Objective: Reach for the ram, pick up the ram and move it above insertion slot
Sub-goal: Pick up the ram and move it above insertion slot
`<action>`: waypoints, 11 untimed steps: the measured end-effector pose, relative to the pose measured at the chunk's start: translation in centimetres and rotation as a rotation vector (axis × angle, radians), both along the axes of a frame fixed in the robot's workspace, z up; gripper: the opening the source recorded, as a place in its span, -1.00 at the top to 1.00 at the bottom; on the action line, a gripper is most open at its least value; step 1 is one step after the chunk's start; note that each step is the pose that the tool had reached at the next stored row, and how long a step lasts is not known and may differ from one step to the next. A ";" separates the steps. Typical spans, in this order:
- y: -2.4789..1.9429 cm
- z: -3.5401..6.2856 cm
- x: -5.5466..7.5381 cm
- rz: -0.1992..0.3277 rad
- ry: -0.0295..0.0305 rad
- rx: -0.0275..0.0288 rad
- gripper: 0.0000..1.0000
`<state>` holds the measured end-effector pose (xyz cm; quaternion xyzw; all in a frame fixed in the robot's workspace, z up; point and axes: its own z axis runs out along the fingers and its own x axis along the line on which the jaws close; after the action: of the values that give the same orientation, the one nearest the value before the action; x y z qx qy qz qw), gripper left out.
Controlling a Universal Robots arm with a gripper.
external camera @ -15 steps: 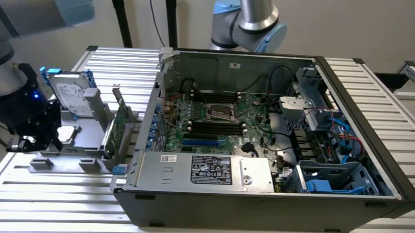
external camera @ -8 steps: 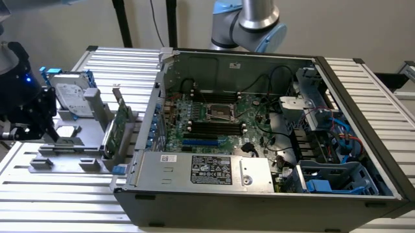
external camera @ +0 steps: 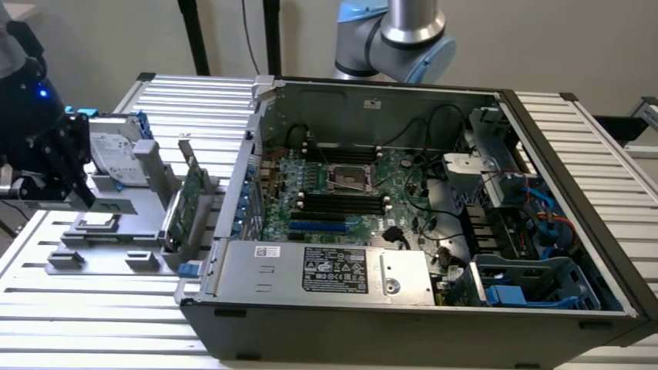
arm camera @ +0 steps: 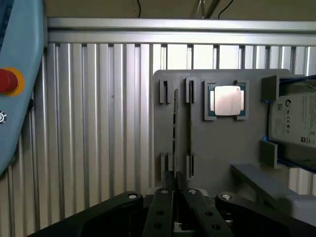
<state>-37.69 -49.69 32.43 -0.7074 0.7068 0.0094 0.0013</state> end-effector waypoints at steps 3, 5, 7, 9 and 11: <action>0.00 1.37 1.0 0.003 0.0005 0.0018 0.73; 0.00 2.26 1.7 0.005 0.0012 0.0031 0.73; 0.00 3.16 2.4 0.007 0.0033 0.0036 0.73; 0.00 4.10 3.1 0.009 0.0054 0.0046 0.73; 0.00 4.99 3.8 0.012 0.0075 0.0055 0.73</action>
<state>-33.86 -49.69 37.42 -0.7115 0.7026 0.0140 0.0006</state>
